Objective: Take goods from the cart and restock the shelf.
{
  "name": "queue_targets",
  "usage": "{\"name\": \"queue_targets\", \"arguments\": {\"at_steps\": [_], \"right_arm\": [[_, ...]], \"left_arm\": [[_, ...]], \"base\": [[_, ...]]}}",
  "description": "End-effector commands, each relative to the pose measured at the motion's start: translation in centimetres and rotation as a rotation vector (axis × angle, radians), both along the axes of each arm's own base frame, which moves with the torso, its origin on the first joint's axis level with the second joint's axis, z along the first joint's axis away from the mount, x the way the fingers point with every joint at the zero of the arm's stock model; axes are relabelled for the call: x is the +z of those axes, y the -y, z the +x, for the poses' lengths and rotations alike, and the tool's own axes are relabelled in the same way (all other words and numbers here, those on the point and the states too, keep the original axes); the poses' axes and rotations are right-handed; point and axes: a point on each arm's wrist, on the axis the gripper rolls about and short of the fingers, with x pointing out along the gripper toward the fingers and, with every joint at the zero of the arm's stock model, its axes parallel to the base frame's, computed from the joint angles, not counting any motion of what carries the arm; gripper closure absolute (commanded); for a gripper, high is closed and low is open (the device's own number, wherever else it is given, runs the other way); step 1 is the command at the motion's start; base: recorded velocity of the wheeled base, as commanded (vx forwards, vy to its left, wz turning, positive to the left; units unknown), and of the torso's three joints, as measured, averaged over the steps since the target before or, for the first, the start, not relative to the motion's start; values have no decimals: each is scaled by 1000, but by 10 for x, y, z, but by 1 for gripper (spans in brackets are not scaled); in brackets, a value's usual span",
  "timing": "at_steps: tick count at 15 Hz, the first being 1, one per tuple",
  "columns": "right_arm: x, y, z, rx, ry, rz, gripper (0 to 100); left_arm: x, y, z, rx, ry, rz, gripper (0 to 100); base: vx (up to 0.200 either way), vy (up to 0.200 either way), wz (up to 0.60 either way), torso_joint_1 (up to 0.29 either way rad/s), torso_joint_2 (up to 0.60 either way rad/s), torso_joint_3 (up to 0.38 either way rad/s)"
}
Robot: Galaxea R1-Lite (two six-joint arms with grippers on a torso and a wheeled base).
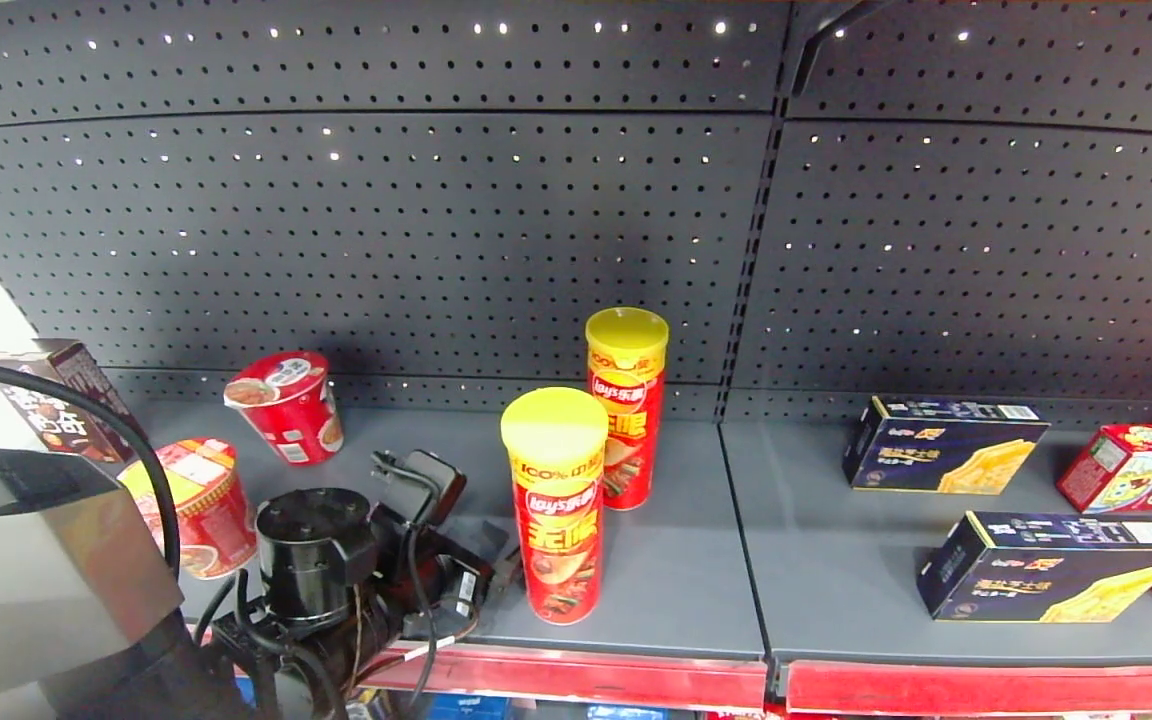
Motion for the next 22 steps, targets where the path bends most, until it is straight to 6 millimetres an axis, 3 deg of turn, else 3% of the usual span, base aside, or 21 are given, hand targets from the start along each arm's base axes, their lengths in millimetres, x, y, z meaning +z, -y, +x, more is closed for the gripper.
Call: {"name": "queue_targets", "arguments": {"at_steps": [1,15,22], "right_arm": [[0,0,0,1,-3,0,0],[0,0,0,1,-3,0,0],[0,0,1,1,-6,1,0]], "left_arm": [[-1,2,-1,-7,-2,1,0],[-6,31,0,-79,-1,-23,0],[-6,33,3,-67,3,-31,0]], "base": [[0,0,0,0,0,0],[0,0,0,0,0,0],[0,0,0,0,0,0]]}}
